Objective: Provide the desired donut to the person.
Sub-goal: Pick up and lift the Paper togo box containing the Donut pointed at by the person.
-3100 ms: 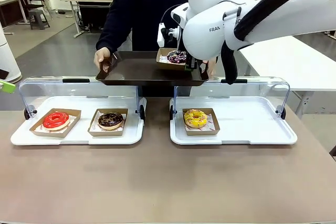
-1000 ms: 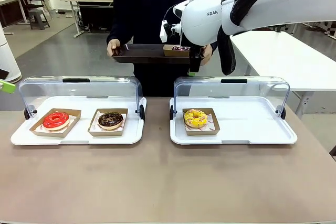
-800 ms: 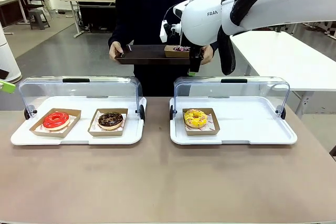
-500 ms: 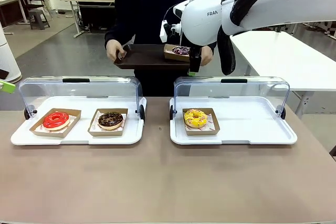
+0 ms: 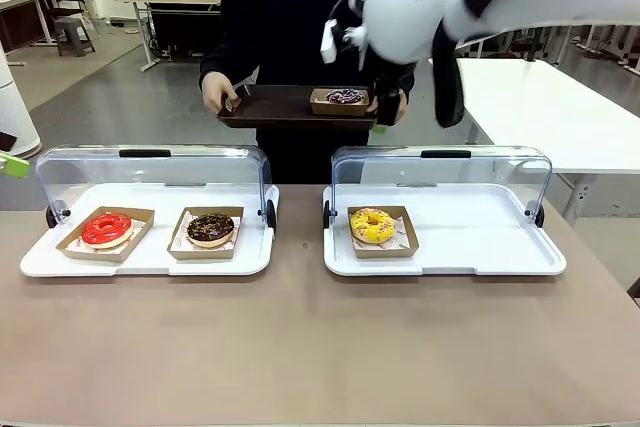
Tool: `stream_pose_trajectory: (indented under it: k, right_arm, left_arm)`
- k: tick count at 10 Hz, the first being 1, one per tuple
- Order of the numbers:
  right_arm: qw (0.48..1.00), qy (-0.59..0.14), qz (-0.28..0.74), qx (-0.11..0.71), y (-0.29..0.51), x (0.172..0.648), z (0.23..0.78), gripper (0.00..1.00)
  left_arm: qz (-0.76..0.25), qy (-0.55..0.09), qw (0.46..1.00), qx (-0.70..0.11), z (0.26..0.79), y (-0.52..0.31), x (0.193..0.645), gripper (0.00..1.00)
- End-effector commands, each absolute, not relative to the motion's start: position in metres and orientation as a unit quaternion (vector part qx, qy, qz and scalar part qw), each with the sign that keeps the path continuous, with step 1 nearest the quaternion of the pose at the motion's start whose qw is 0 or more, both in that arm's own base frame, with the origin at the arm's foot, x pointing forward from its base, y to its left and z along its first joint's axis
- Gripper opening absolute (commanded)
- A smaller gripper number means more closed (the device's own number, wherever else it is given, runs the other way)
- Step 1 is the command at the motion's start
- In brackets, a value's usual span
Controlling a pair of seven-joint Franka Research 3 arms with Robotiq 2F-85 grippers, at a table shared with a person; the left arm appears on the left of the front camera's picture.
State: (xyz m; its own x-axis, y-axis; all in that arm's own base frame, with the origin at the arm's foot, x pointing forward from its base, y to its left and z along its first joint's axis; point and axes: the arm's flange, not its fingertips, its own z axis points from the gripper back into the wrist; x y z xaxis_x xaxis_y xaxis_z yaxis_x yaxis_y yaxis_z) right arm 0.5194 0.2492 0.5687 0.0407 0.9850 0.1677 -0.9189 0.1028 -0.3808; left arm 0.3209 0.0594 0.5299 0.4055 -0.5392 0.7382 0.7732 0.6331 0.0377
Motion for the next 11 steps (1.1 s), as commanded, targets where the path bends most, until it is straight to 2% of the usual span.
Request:
stream_pose_trajectory:
  k: [1,6,11]
  right_arm:
    - [0.703,-0.214,0.678,-0.022,0.172,0.481,0.578,1.00]
    - [0.689,-0.309,0.649,0.097,0.029,0.436,0.566,1.00]
    - [0.711,-0.342,0.595,0.151,-0.034,0.433,0.546,1.00]
  left_arm:
    - [-0.399,-0.374,0.821,-0.162,0.529,0.060,0.321,1.00]
    - [-0.399,-0.374,0.821,-0.162,0.529,0.060,0.321,1.00]
    - [-0.399,-0.374,0.821,-0.162,0.529,0.060,0.321,1.00]
